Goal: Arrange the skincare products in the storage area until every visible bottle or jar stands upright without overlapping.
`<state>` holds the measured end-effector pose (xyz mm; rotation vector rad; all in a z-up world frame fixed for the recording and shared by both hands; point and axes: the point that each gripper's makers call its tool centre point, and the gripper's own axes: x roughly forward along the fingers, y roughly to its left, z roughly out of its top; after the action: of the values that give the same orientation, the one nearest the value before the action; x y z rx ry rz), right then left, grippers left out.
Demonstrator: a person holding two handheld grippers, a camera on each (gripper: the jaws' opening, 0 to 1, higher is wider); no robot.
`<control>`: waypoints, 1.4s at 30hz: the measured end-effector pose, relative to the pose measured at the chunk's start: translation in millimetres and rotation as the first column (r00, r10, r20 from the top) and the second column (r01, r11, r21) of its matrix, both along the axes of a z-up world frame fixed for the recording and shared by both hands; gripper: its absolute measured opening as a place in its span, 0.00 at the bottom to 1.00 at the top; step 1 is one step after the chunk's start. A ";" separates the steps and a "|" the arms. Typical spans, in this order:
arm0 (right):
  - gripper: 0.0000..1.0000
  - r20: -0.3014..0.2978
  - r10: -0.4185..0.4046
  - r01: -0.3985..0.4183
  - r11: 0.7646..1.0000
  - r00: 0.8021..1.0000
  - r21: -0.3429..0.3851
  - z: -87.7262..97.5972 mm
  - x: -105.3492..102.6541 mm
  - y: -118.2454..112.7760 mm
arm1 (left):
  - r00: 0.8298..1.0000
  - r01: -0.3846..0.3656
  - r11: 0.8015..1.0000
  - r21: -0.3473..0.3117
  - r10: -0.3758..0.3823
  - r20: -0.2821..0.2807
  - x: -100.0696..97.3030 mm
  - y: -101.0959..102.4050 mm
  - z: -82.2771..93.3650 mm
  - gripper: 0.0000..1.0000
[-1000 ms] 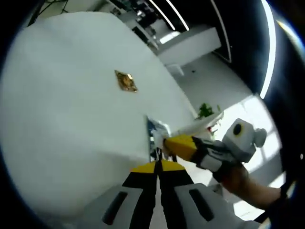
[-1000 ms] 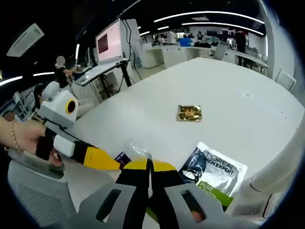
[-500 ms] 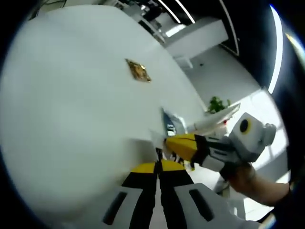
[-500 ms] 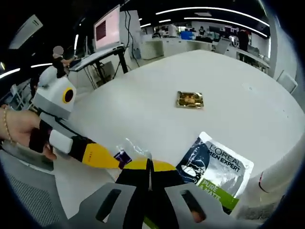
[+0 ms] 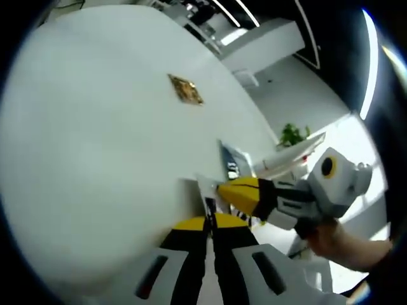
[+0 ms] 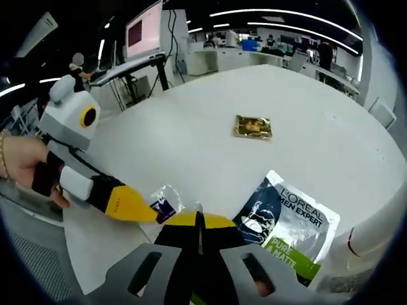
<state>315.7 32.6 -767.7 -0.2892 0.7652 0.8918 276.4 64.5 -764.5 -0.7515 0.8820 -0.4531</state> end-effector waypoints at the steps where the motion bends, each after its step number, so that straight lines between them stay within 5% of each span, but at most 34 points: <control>1: 0.01 0.002 0.001 -0.001 1.000 1.000 0.001 -0.4 -0.4 0.5 | 1.000 0.005 1.000 0.006 -0.006 0.007 0.1 -0.1 0.0 0.00; 8: 0.01 0.012 0.005 -0.005 1.000 1.000 0.002 1.7 1.2 0.3 | 0.999 0.044 0.998 0.036 -0.045 0.015 -1.4 3.3 0.7 0.01; 13: 0.01 0.019 0.027 -0.027 1.000 0.999 -0.004 1.4 1.3 -0.4 | 0.996 0.087 0.996 0.022 -0.088 0.013 -10.3 1.7 10.0 0.14; 15: 0.01 0.017 0.037 -0.037 0.999 0.999 -0.003 1.0 1.9 -0.6 | 0.989 0.137 0.986 0.095 -0.141 0.035 -11.7 7.5 6.0 0.15; 17: 0.01 0.015 0.039 -0.039 0.999 0.999 0.000 1.0 0.6 -0.5 | 0.976 0.179 0.966 0.184 -0.198 0.087 -9.6 11.4 11.2 0.12; 22: 0.01 0.020 0.036 -0.036 0.999 0.999 0.000 0.2 0.4 -0.3 | 0.902 0.262 0.906 0.333 -0.353 0.250 4.9 -1.0 30.6 0.16; 23: 0.01 0.020 0.036 -0.036 0.999 0.999 0.000 0.2 0.4 -0.5 | 0.884 0.266 0.887 0.379 -0.380 0.270 8.2 -2.9 31.0 0.17; 24: 0.01 0.020 0.036 -0.036 0.999 0.999 0.000 0.3 0.2 -0.7 | 0.850 0.287 0.847 0.447 -0.441 0.289 10.0 -10.1 31.9 0.18; 26: 0.01 0.018 0.038 -0.038 0.999 0.999 -0.002 0.8 -0.6 -1.2 | 0.807 0.308 0.783 0.540 -0.516 0.288 14.1 -13.3 22.5 0.14; 28: 0.01 0.019 0.043 -0.043 0.999 0.999 -0.005 0.5 -0.6 -1.2 | 0.786 0.323 0.747 0.582 -0.554 0.274 15.3 -15.6 11.5 0.09; 32: 0.01 0.018 0.044 -0.044 0.999 0.999 -0.006 -0.5 0.1 -1.5 | 0.804 0.294 0.765 0.573 -0.522 0.284 20.2 -17.0 5.7 0.10; 36: 0.01 0.016 0.044 -0.044 0.999 0.999 -0.003 -0.9 0.4 -1.7 | 0.786 0.323 0.697 0.640 -0.575 0.230 17.8 -11.5 -5.2 0.11; 42: 0.01 0.021 0.066 -0.066 0.998 0.998 -0.020 -1.2 0.6 -0.7 | 0.779 0.306 0.690 0.656 -0.577 0.243 21.7 -10.4 -4.0 0.15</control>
<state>316.3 31.9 -768.9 -0.3422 0.7485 0.9426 298.1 54.2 -768.5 0.1757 0.7126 -0.7148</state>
